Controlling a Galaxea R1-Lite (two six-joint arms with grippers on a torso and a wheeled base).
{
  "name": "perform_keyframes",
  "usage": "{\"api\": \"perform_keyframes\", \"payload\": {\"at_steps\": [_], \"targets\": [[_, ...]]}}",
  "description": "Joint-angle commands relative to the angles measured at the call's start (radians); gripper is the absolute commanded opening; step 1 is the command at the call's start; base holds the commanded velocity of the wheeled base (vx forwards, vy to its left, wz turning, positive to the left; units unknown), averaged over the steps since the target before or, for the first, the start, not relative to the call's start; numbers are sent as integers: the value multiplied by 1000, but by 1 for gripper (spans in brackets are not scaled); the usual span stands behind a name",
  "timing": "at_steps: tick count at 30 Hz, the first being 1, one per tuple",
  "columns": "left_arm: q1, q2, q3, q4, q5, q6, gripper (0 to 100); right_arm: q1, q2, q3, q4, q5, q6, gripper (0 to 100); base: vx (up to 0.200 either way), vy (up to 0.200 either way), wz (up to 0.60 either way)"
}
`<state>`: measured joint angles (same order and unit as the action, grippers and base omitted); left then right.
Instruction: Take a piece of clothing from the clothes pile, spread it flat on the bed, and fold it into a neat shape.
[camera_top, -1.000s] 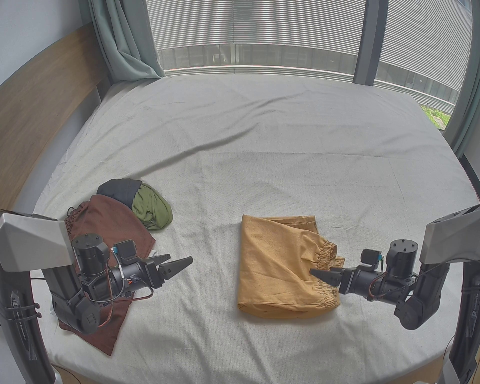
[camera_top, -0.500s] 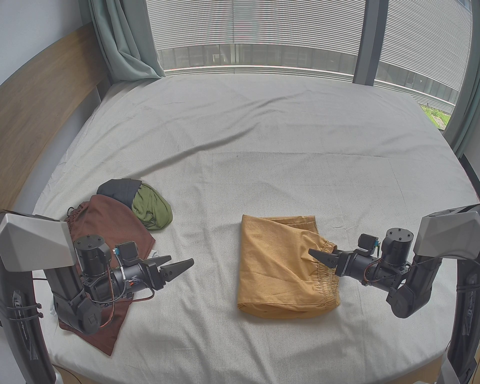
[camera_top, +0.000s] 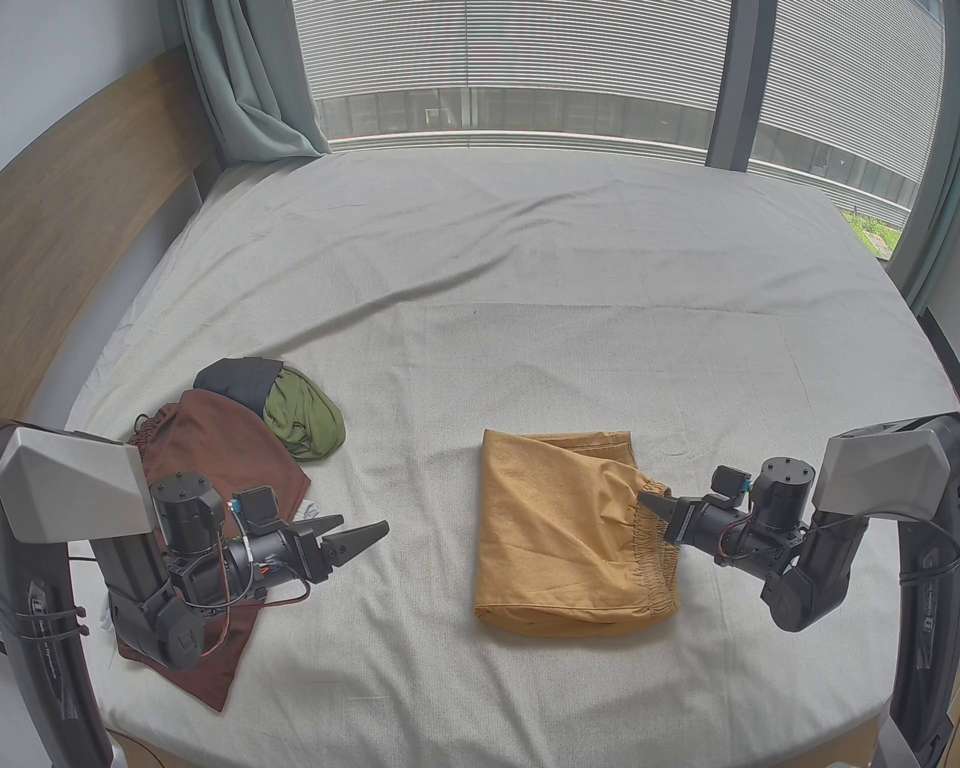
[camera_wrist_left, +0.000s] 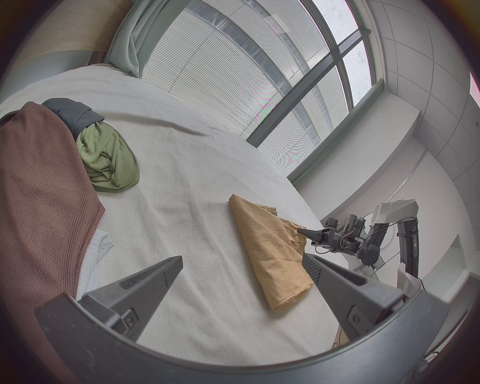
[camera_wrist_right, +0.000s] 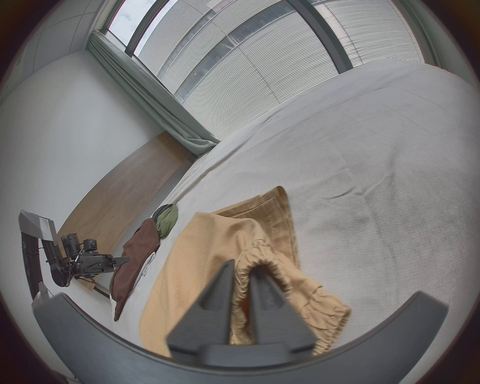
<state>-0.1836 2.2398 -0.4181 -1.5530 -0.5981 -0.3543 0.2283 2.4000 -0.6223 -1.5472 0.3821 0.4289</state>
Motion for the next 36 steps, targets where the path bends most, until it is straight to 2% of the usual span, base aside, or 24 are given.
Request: {"api": "perform_keyframes", "payload": {"at_steps": [1, 12, 23, 24, 27, 30, 36], "targets": [[0, 9, -1, -1, 0, 3, 100, -9, -1, 3, -1, -8, -1, 0, 0, 0, 0], [0, 23, -1, -1, 0, 20, 100, -66, -9, 6, 3, -29, -12, 0, 0, 0, 0], [0, 26, -2, -1, 0, 20, 100, -60, 7, 3, 3, -25, -13, 0, 0, 0, 0], [0, 26, -2, -1, 0, 20, 100, -61, 5, -5, 3, -28, -13, 100, 0, 0, 0], [0, 26, -2, -1, 0, 20, 100, -63, -7, 9, 3, -28, -36, 100, 0, 0, 0], [0, 26, -2, -1, 0, 20, 100, -67, -61, 72, 4, -20, -96, 100, 0, 0, 0], [0, 26, -1, -1, 0, 20, 100, -69, -125, 174, 6, 37, -119, 100, 0, 0, 0]]}}
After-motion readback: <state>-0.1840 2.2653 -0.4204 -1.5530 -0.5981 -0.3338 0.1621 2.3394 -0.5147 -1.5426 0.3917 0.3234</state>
